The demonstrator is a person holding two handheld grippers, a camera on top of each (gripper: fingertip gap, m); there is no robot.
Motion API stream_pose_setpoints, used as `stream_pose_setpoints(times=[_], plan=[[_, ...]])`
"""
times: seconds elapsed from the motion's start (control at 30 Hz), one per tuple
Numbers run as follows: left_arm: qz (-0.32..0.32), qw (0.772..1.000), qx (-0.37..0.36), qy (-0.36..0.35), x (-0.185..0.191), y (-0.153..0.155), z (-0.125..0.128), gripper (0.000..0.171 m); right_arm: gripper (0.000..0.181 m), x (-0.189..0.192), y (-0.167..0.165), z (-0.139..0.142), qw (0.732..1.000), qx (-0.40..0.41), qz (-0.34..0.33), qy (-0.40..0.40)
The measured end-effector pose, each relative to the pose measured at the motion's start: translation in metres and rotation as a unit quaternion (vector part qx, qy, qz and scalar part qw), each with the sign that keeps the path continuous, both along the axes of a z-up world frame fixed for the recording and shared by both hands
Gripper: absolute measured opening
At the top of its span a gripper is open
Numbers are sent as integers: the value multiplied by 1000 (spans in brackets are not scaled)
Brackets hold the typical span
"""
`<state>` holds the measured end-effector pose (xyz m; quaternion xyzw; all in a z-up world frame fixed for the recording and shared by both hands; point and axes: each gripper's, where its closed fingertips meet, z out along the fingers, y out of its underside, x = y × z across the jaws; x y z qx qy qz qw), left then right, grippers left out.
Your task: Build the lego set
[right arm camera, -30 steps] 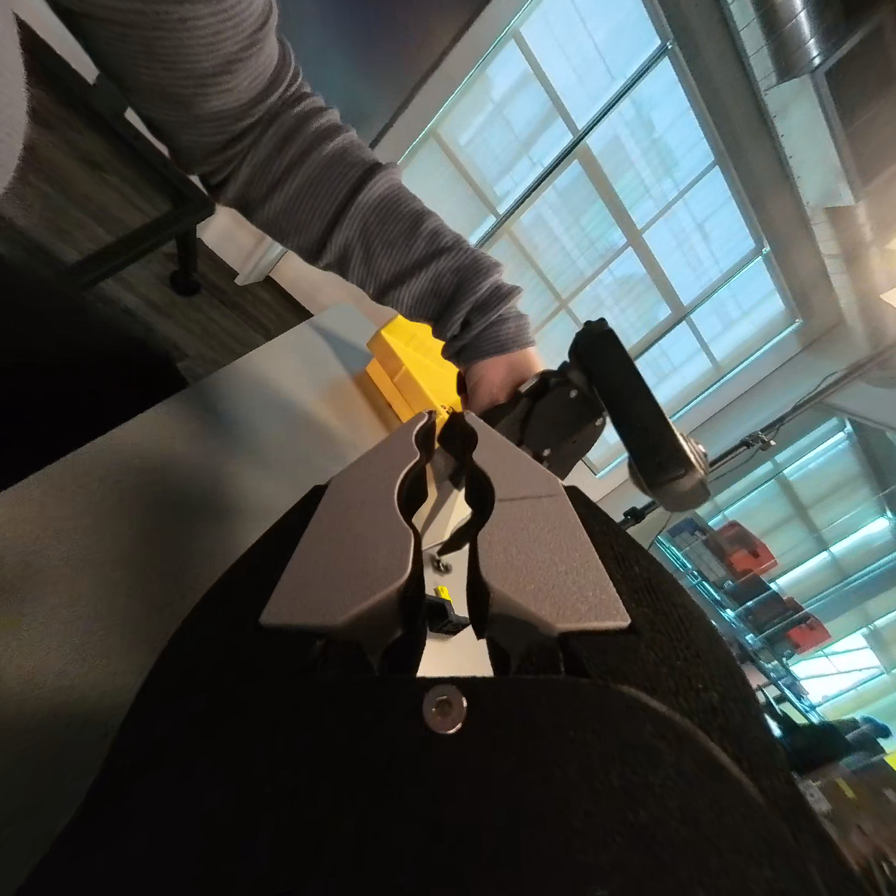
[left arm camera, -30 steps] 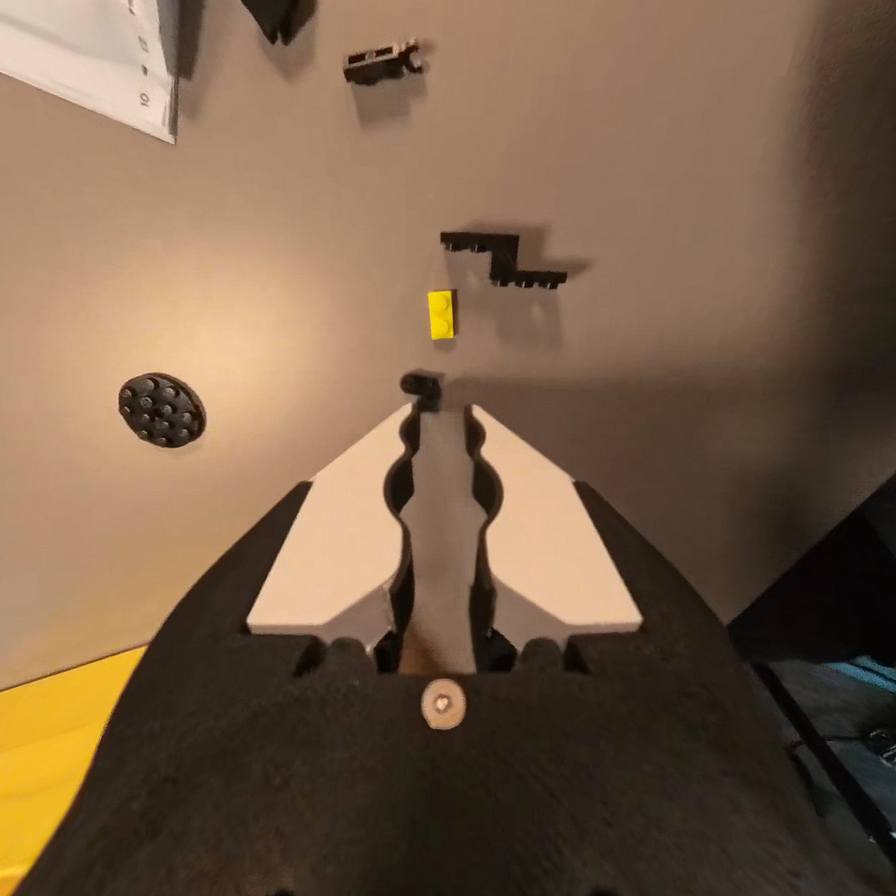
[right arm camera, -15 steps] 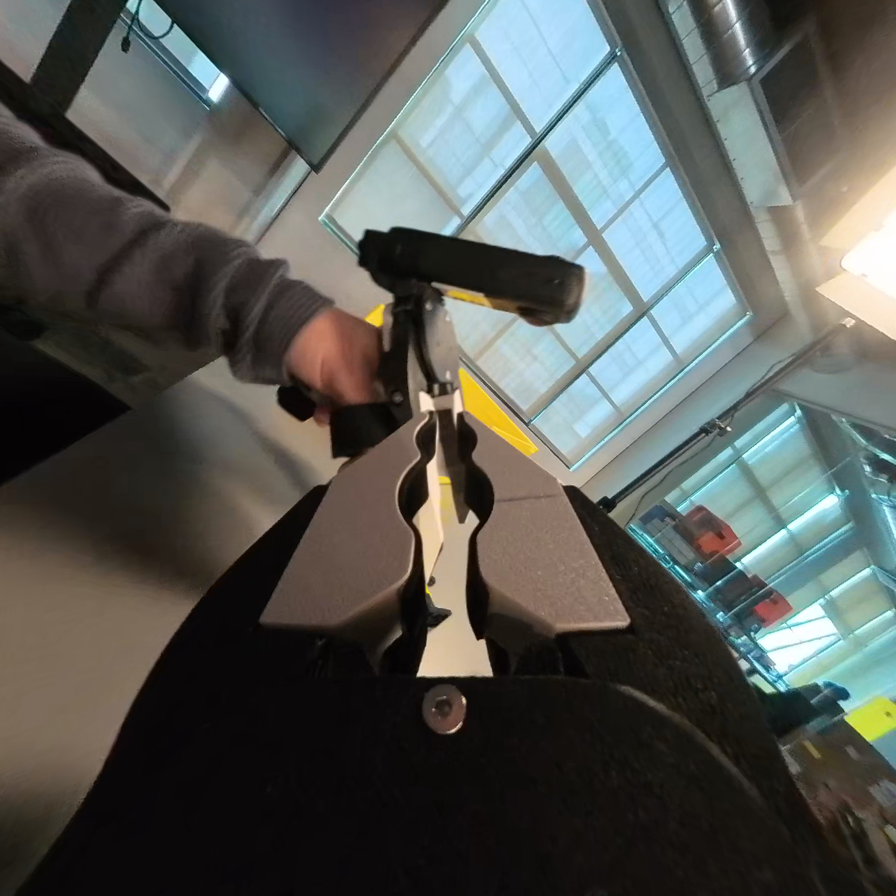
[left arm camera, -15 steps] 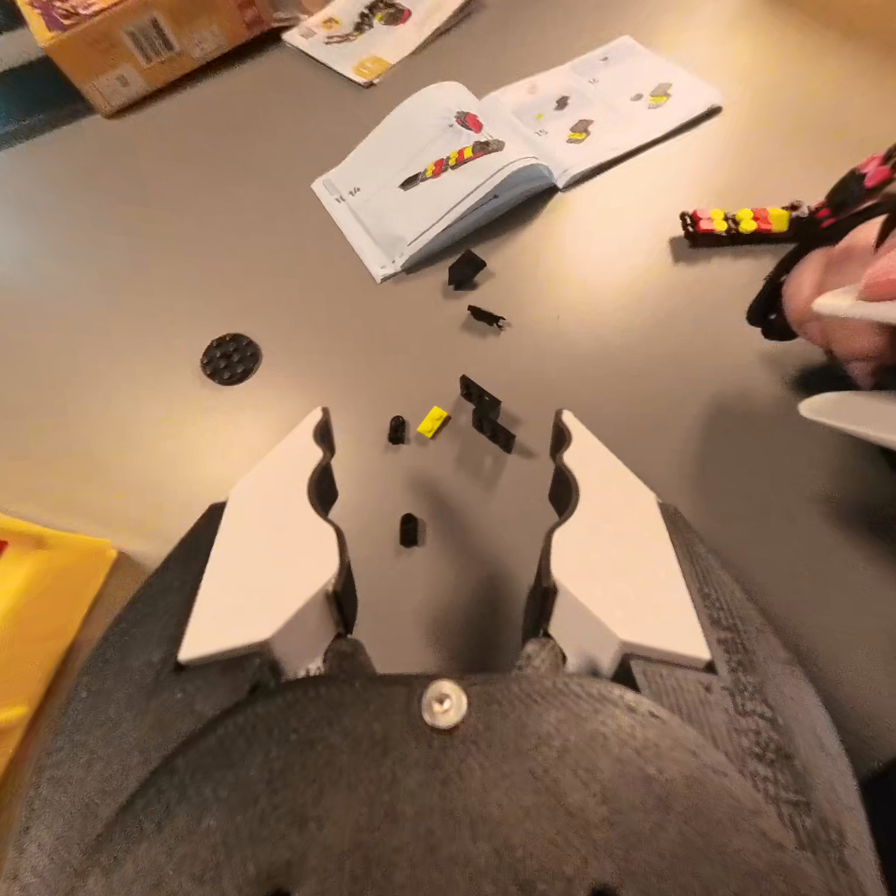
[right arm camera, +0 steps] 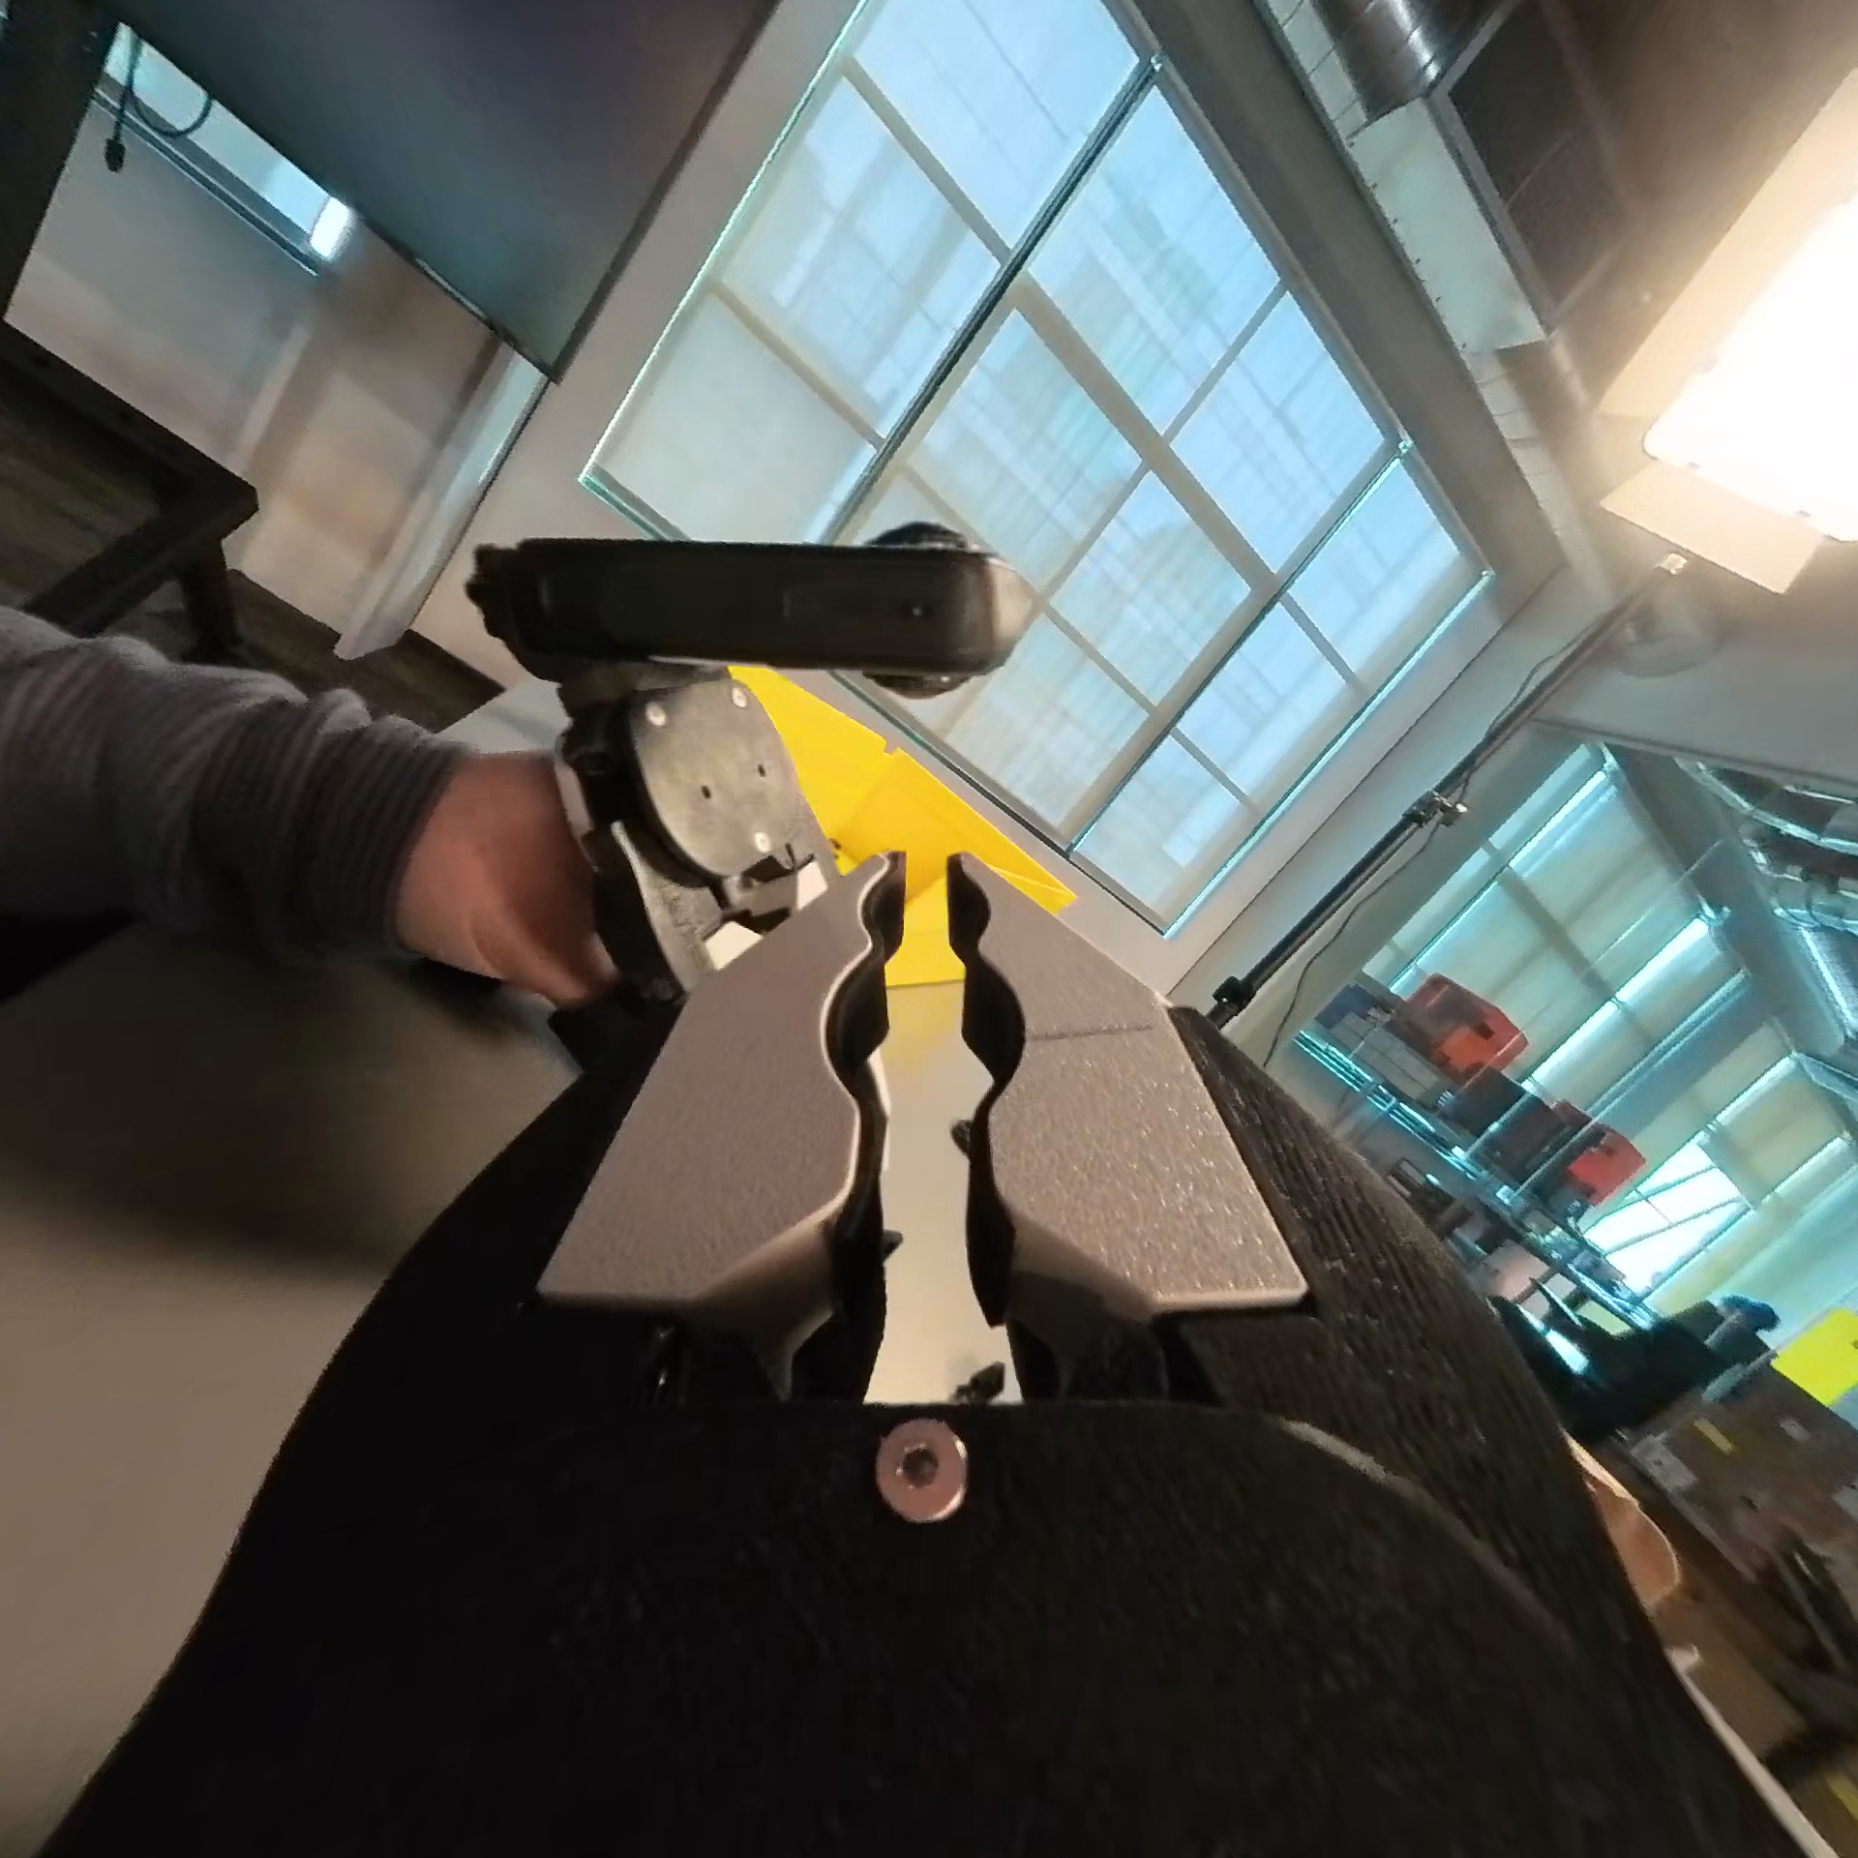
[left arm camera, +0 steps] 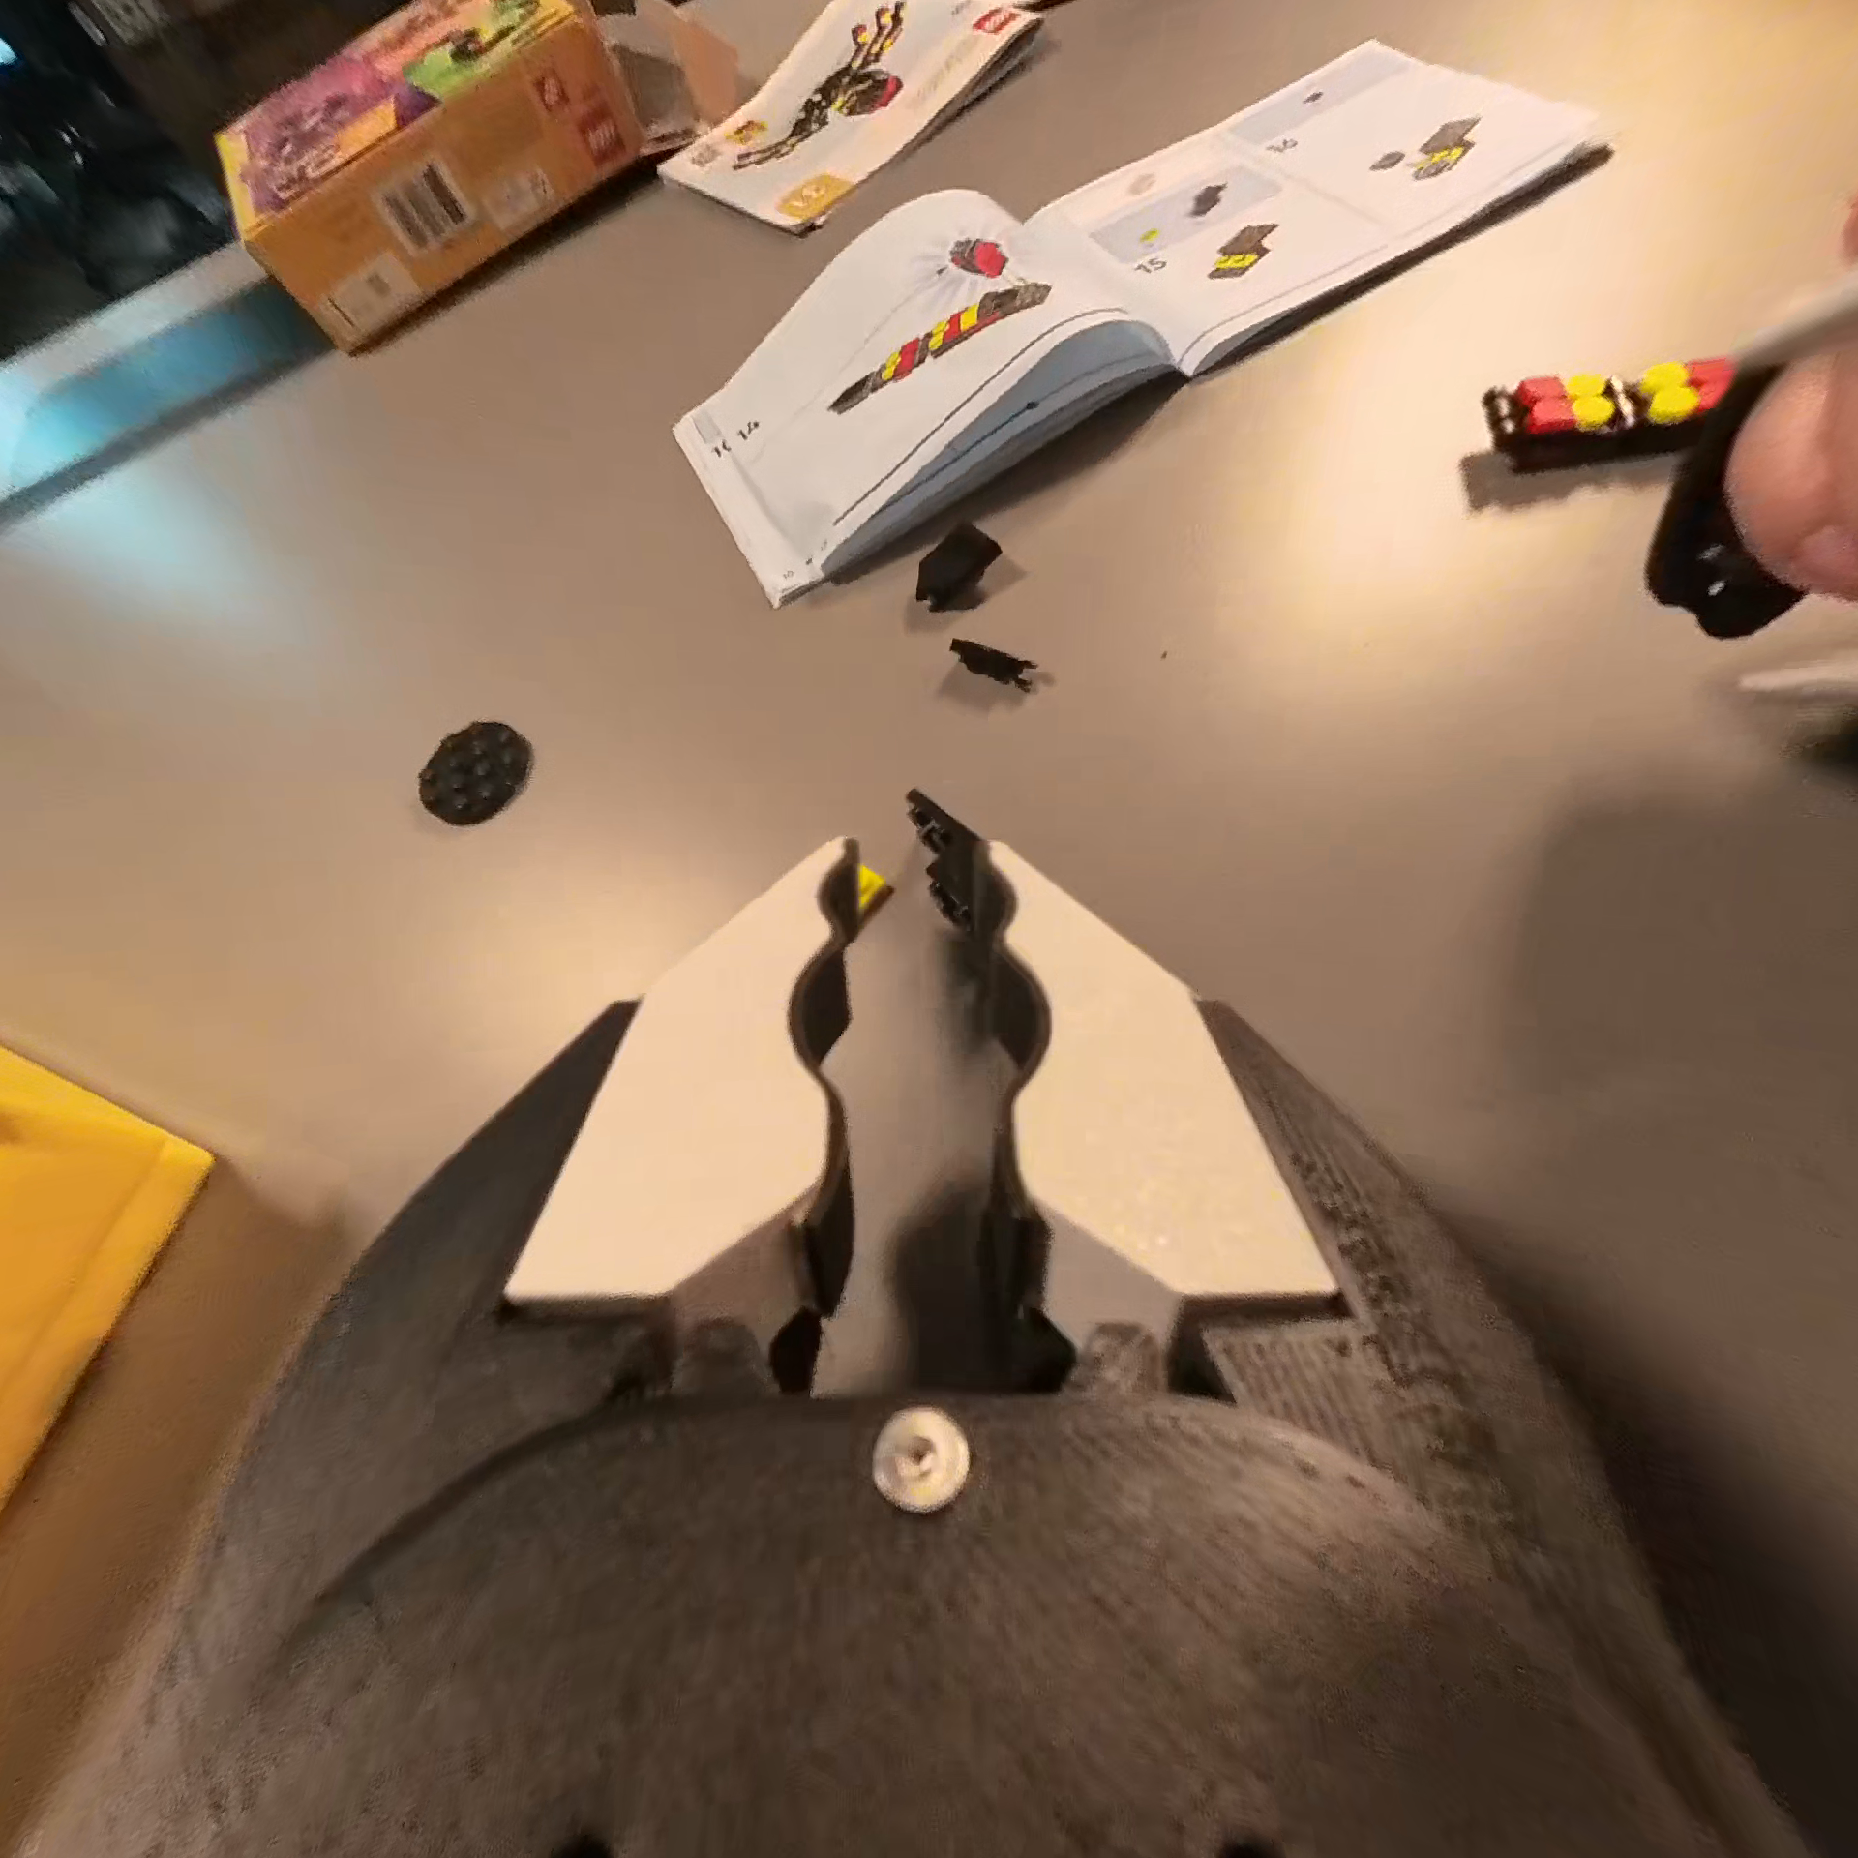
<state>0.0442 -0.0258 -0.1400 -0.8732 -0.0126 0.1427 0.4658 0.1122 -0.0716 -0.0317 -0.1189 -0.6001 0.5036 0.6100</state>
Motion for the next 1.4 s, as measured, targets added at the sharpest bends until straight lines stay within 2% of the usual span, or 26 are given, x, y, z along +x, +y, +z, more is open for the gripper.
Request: stream_pose_setpoints(times=[0.07,0.2,0.3,0.4,0.43,0.5,0.67,0.8,0.83,0.87,0.93,1.0,1.1,1.17,1.23,1.33,1.4], plan=[[-8,1000,-5,22,2,0,0,0,6,-2,5,1,1000,-11,-8,-2],[-17,998,42,49,6,-4,14,0,7,-6,19,3,998,-50,-17,-15],[-31,996,72,38,8,-7,23,0,9,-9,30,4,997,-72,-30,-23],[-38,999,36,14,8,-4,11,32,9,-8,31,5,996,-77,-27,-22],[-31,999,14,14,6,-3,4,38,9,-8,30,4,997,-75,-26,-23],[-22,999,-16,27,4,-3,-4,39,9,-8,28,4,997,-73,-25,-23],[-25,998,-35,35,5,-2,-9,29,9,-9,30,4,996,-85,-23,-28],[-27,998,-43,25,6,-2,-12,14,9,-10,32,3,995,-89,-25,-31],[-29,998,-46,29,6,-3,-13,5,9,-10,32,3,995,-89,-26,-32],[-31,998,-43,35,7,-3,-12,5,9,-11,33,3,995,-89,-27,-33],[-43,998,-17,52,10,-3,-4,4,9,-11,33,2,995,-90,-27,-36],[-62,995,42,68,15,-4,14,4,9,-12,32,2,995,-91,-25,-40],[-132,974,175,60,34,-10,54,4,14,-11,28,1,994,-102,-2,-50],[-206,942,265,11,54,-19,80,4,26,-8,21,2,988,-130,44,-67],[-254,906,333,-56,65,-32,102,4,38,-4,15,4,979,-162,95,-85],[-296,870,366,-146,69,-43,113,4,26,5,6,7,969,-169,153,-92],[-326,851,372,-177,76,-49,117,4,25,10,-3,5,965,-161,181,-99]])
